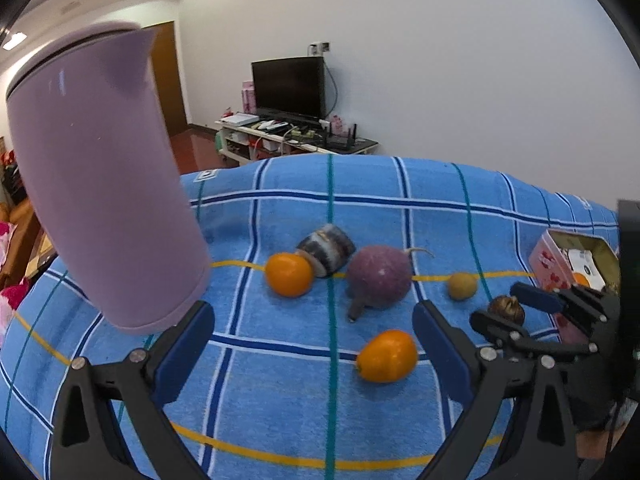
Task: Organize fruits
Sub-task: 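Grasp the brown dried fruit with the right tool while the left tool grasps a small orange, then carry the small orange and dried fruit over the pink tin with both tools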
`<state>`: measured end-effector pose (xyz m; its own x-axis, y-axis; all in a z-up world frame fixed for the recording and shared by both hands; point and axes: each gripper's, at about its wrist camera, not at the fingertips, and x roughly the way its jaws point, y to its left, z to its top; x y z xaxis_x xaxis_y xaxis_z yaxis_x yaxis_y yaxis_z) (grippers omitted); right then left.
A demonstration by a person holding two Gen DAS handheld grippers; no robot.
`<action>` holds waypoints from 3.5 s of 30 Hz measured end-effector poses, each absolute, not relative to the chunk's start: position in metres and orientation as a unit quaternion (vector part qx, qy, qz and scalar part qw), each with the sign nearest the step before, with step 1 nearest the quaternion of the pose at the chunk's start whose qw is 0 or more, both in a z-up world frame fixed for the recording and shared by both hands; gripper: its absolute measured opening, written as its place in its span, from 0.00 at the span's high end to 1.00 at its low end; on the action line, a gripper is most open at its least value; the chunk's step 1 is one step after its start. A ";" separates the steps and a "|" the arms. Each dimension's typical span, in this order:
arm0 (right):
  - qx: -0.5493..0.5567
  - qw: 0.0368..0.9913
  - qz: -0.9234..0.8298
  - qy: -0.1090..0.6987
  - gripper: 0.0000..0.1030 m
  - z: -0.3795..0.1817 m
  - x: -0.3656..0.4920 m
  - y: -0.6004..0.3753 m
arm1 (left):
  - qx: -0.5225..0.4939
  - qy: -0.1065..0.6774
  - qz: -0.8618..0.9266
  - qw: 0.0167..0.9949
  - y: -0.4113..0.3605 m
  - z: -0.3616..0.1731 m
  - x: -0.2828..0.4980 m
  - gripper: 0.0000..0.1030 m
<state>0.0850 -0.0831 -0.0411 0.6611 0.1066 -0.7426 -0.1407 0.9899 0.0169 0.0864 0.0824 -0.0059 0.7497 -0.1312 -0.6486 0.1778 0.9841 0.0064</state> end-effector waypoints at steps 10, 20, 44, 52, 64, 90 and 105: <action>-0.027 0.893 0.070 0.443 0.60 -0.050 0.095 -0.080 | 0.065 0.353 -0.101 0.928 0.058 -0.016 0.084 0.05; -0.026 0.920 0.045 0.387 0.60 -0.035 0.059 -0.084 | 0.078 0.355 -0.105 0.925 0.047 -0.022 0.083 0.09; 0.007 0.958 0.017 0.286 0.60 -0.010 0.012 -0.101 | -0.057 0.372 -0.175 0.910 0.070 -0.032 0.091 0.59; -0.003 0.971 0.006 0.238 0.60 -0.001 -0.001 -0.103 | -0.047 0.276 -0.147 0.949 0.066 -0.009 0.066 0.59; -0.017 0.973 0.001 0.230 0.60 0.003 -0.002 -0.102 | 0.037 0.231 -0.106 0.966 0.041 -0.001 0.047 0.58; -0.019 0.971 0.008 0.238 0.60 0.001 -0.011 -0.102 | 0.029 0.234 -0.086 0.968 0.033 0.001 0.027 0.58; -0.028 0.970 0.013 0.239 0.60 -0.001 -0.024 -0.107 | 0.029 0.235 -0.083 0.968 0.024 0.002 0.011 0.58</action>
<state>-0.0239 -0.1066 -0.0008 0.8851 0.0115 -0.4653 -0.0379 0.9982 -0.0474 0.0114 0.0242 0.0016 0.8760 -0.1478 -0.4591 0.1751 0.9844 0.0171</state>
